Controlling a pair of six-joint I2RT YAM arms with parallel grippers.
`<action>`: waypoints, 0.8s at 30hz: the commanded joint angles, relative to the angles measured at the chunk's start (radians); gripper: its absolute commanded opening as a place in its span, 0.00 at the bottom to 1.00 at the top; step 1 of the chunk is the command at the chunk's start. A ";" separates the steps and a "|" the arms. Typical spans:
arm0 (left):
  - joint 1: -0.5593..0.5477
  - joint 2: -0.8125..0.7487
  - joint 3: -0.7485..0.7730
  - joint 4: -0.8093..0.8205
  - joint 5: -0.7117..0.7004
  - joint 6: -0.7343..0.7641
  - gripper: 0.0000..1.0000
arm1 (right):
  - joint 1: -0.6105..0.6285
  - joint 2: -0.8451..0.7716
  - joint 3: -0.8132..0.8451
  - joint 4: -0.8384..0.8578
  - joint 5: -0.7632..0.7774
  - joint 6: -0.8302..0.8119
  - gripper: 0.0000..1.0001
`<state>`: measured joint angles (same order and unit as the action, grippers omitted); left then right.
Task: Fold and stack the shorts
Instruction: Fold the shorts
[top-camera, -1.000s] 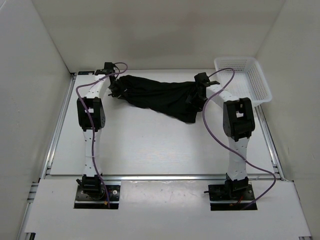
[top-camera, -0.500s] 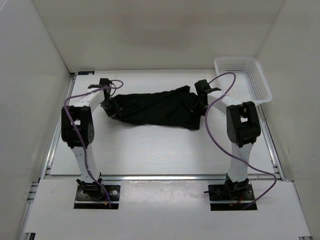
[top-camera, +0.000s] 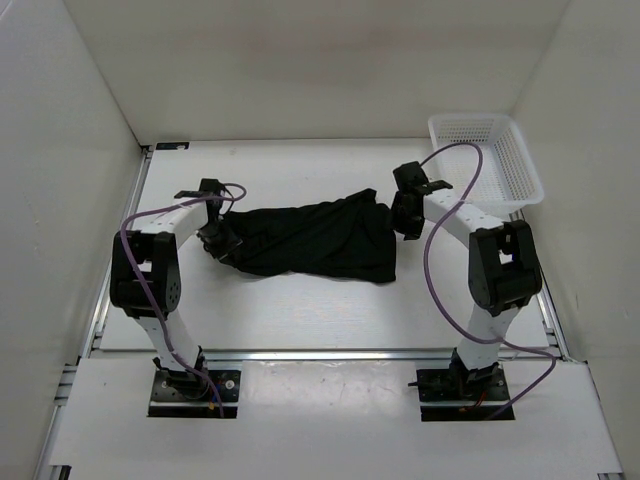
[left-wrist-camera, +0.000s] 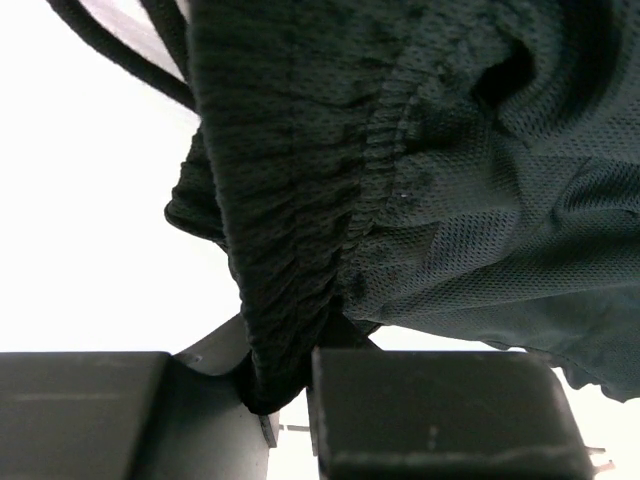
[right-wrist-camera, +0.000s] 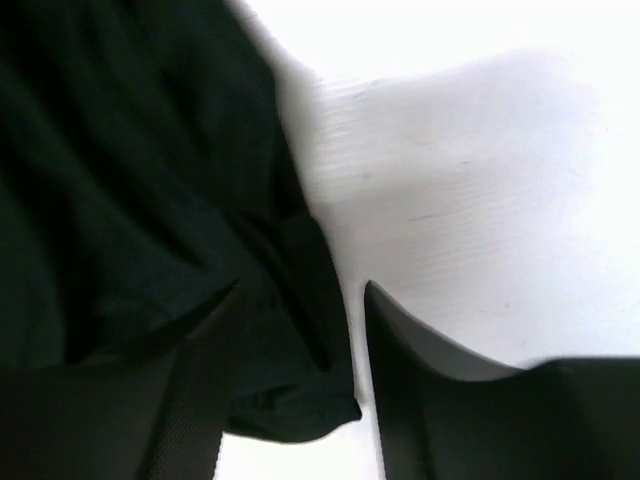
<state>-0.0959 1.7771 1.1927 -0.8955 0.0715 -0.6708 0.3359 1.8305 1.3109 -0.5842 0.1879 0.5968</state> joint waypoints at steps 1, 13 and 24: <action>-0.030 -0.059 0.008 0.024 -0.021 -0.010 0.10 | 0.047 -0.045 0.039 0.000 -0.010 -0.055 0.57; -0.077 -0.048 0.027 0.024 -0.039 -0.019 0.10 | 0.110 0.164 0.202 -0.038 -0.027 -0.098 0.57; -0.077 -0.019 0.027 0.024 -0.039 -0.029 0.10 | 0.110 0.194 0.211 -0.048 0.041 -0.118 0.10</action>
<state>-0.1661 1.7767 1.1931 -0.8848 0.0399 -0.6949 0.4492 2.0434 1.4914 -0.6224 0.1871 0.4911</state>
